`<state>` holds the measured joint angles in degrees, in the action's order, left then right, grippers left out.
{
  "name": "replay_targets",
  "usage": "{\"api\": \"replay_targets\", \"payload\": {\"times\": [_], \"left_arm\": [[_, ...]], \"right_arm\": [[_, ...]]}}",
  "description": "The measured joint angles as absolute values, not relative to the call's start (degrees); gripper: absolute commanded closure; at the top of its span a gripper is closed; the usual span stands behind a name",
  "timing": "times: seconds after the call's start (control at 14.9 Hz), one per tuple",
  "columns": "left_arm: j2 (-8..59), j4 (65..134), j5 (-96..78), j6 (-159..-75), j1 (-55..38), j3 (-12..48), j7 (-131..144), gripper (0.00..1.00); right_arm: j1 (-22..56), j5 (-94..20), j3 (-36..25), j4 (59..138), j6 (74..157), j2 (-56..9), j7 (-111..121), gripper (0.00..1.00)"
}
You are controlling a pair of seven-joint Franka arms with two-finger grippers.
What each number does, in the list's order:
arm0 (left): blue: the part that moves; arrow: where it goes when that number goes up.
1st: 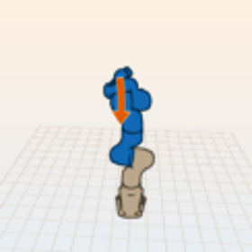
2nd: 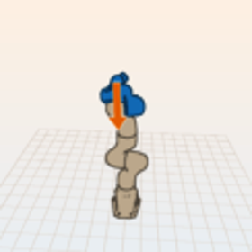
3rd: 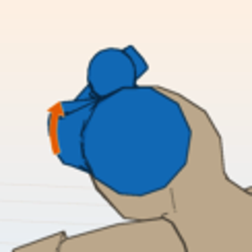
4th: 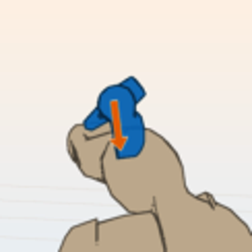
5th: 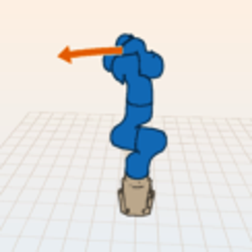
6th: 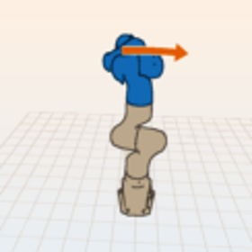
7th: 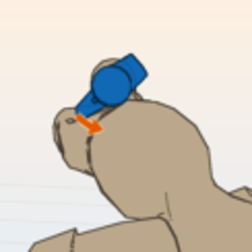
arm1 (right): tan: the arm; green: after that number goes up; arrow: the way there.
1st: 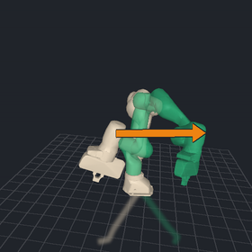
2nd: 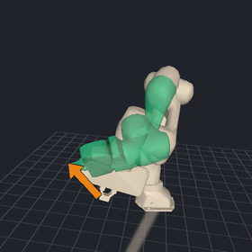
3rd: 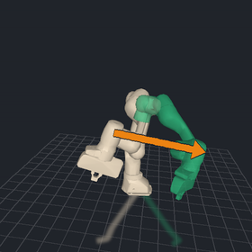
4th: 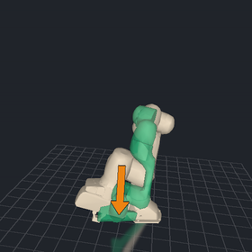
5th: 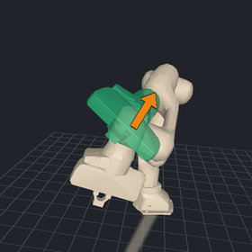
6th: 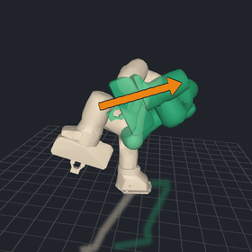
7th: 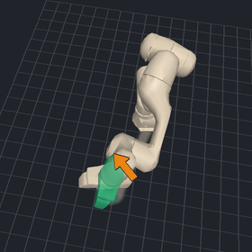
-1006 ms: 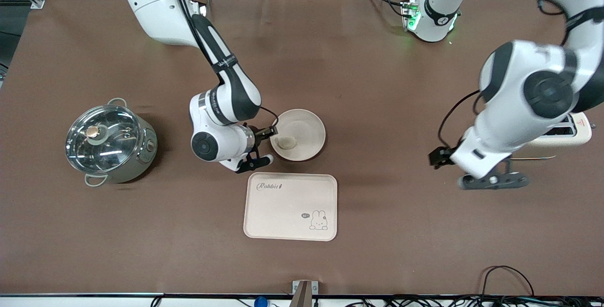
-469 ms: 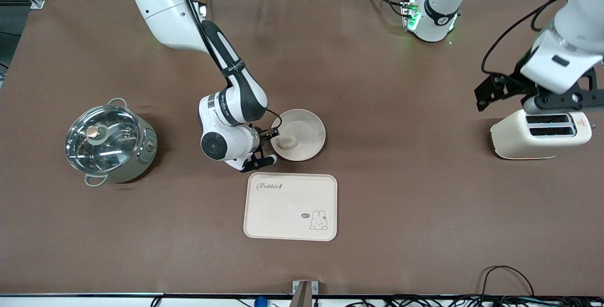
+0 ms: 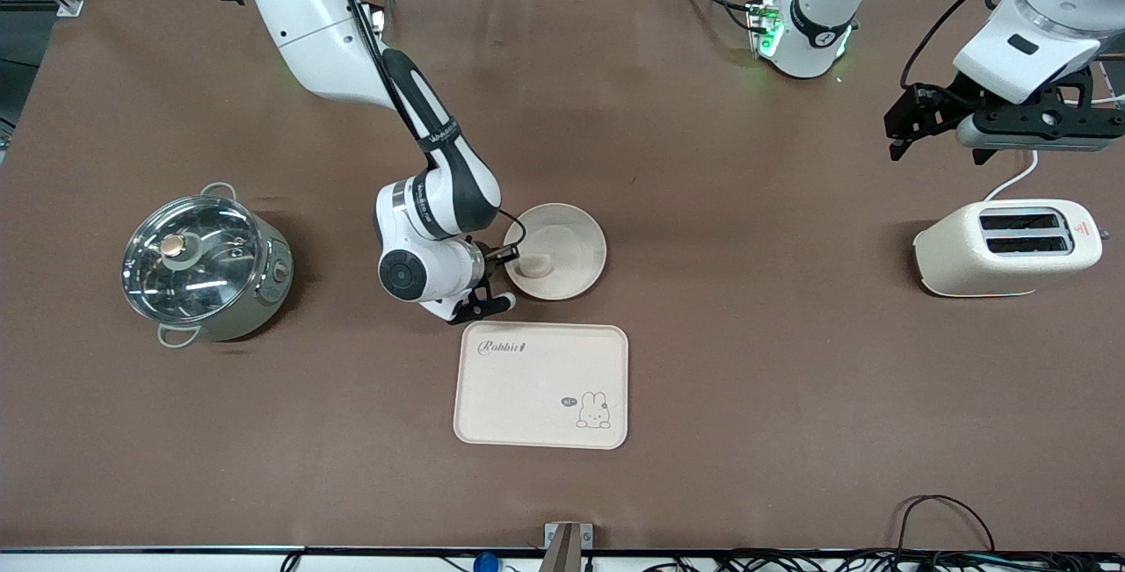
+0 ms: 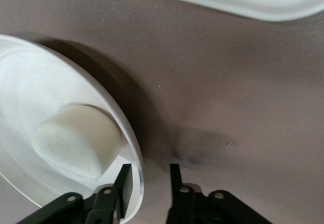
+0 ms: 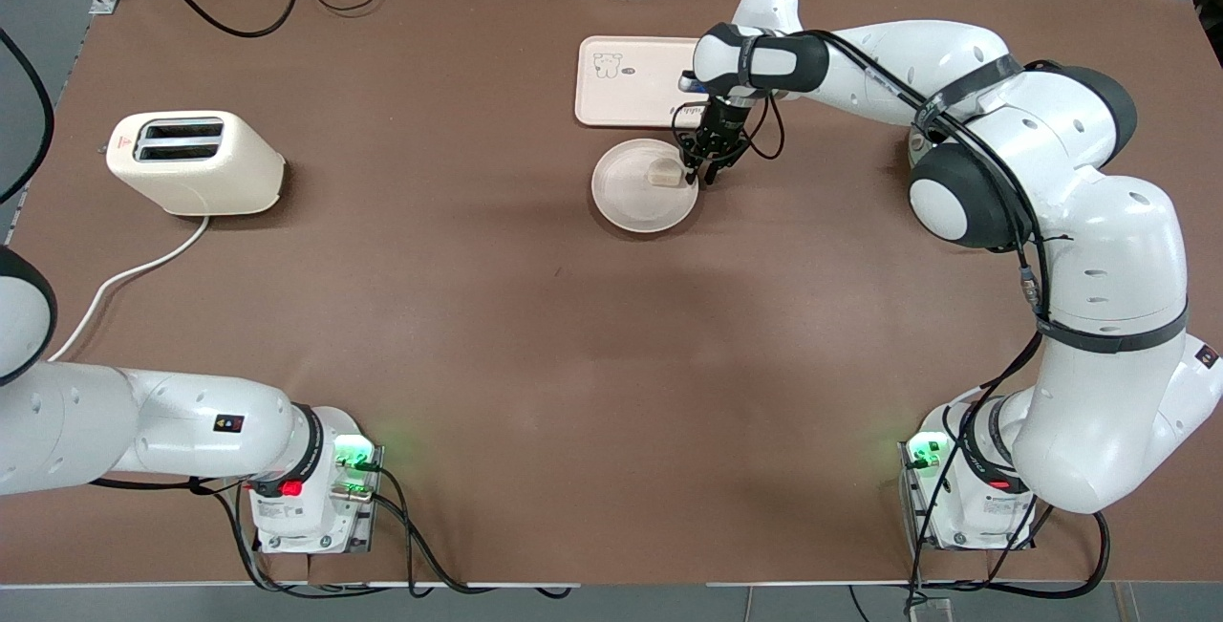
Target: Place bun in plate and plate on tray
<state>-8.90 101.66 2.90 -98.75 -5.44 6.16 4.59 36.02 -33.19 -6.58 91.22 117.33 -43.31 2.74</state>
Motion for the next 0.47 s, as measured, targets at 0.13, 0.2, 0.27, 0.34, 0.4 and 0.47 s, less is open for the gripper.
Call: {"api": "replay_targets", "payload": {"times": [0.13,0.2,0.27,0.34,0.4,0.47], "left_arm": [[-8.6,101.3,2.9,-98.9,-5.3,6.1,4.5,0.00],[-8.4,100.7,2.9,-98.9,-5.3,6.1,4.5,0.00],[-7.9,99.9,2.7,-98.7,-5.2,6.1,4.5,0.00],[-7.4,99.2,2.4,-98.7,-5.1,6.1,4.5,0.00],[-6.9,98.5,2.2,-98.6,-4.7,6.1,4.5,0.00],[-6.5,97.9,2.0,-98.6,-4.3,6.1,4.5,0.00]], "right_arm": [[36.0,-33.9,-6.4,91.2,117.5,-43.4,2.7,0.77],[36.0,-34.1,-6.4,91.2,117.5,-43.4,2.7,0.80],[36.0,-34.3,-6.4,91.2,117.5,-43.4,2.7,0.83],[36.0,-34.5,-6.4,91.2,117.5,-43.4,2.7,0.85],[36.0,-34.6,-6.4,91.2,117.5,-43.4,2.7,0.88],[36.0,-34.6,-6.4,91.2,117.5,-43.4,2.7,0.89]]}}
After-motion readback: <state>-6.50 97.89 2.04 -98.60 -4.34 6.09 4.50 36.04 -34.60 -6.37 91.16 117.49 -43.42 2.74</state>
